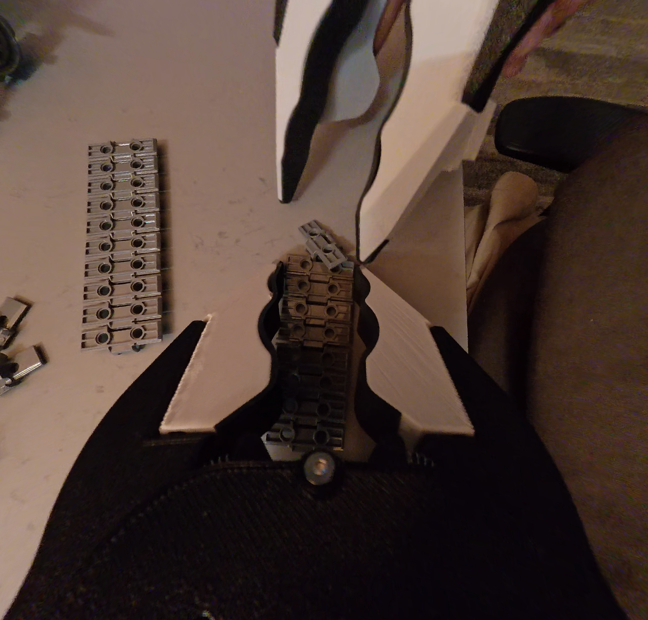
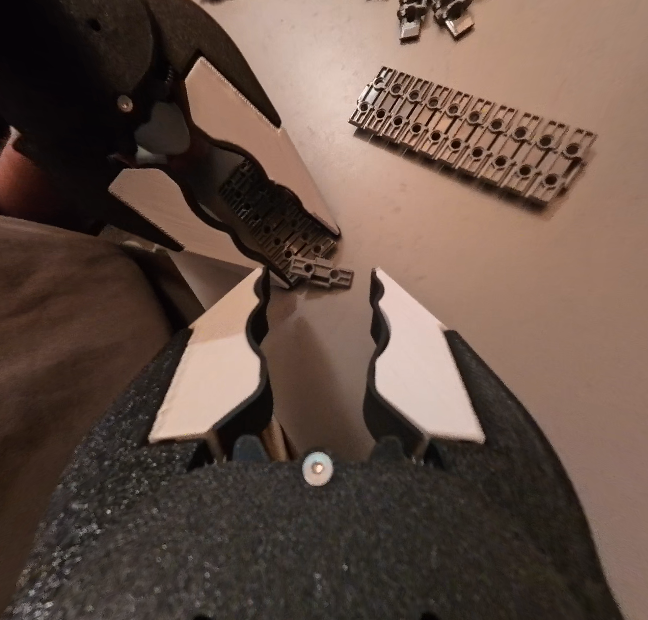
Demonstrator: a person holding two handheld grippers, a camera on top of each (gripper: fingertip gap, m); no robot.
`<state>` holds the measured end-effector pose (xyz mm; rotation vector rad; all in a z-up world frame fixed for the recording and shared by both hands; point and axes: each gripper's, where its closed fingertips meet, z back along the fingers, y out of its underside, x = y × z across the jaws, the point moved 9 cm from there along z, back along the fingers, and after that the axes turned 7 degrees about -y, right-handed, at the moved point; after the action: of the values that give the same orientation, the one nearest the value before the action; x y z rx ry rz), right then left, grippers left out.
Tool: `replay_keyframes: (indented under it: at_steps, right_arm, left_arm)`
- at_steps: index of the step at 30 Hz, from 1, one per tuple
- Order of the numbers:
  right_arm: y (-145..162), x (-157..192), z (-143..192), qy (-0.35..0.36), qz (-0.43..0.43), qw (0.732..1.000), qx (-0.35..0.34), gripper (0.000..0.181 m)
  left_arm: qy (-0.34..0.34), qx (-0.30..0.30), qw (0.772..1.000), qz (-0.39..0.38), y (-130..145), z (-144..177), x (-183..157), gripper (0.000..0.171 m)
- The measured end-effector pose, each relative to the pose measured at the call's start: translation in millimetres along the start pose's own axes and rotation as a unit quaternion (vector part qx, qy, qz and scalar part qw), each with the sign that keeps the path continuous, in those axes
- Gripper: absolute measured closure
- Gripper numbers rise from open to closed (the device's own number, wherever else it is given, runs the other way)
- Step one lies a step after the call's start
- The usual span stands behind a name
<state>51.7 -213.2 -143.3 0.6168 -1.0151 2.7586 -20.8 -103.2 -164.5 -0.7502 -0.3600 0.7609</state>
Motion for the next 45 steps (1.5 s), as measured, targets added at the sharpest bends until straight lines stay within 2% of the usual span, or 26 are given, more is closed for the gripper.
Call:
replay_keyframes:
  at_steps: [6,12,21,29,34,40,45]
  right_arm:
    - [9.5,9.2,-2.7,0.032,-0.016,0.998,-0.047,0.13]
    - [14.7,-1.9,-2.9,0.003,-0.036,0.998,-0.053,0.138]
    - [11.1,-2.4,-5.0,0.013,0.049,0.999,0.0,0.15]
    - [7.3,-8.5,-4.8,-0.026,0.104,0.994,0.033,0.157]
    - [3.3,-10.6,-4.8,-0.052,0.195,0.977,0.063,0.157]
    - [-1.3,-11.9,-8.2,-0.085,0.317,0.942,0.065,0.157]
    - [-8.8,-17.1,-9.6,-0.128,0.363,0.917,0.102,0.157]
  left_arm:
    - [-0.002,-0.001,1.0,0.001,-0.1,0.3,0.4,0.136]
    - [-0.005,-0.002,1.0,-0.012,1.3,1.5,-2.1,0.134]
    - [0.005,-0.001,1.0,-0.003,2.2,2.6,-0.7,0.134]
    - [0.007,-0.001,1.0,-0.005,2.2,2.7,-1.1,0.134]
    - [0.011,-0.001,1.0,-0.003,2.2,2.7,-0.9,0.135]
    - [0.016,0.0,1.0,-0.001,2.2,2.6,-0.8,0.135]
    - [0.02,0.001,1.0,0.0,2.0,2.6,-0.7,0.135]
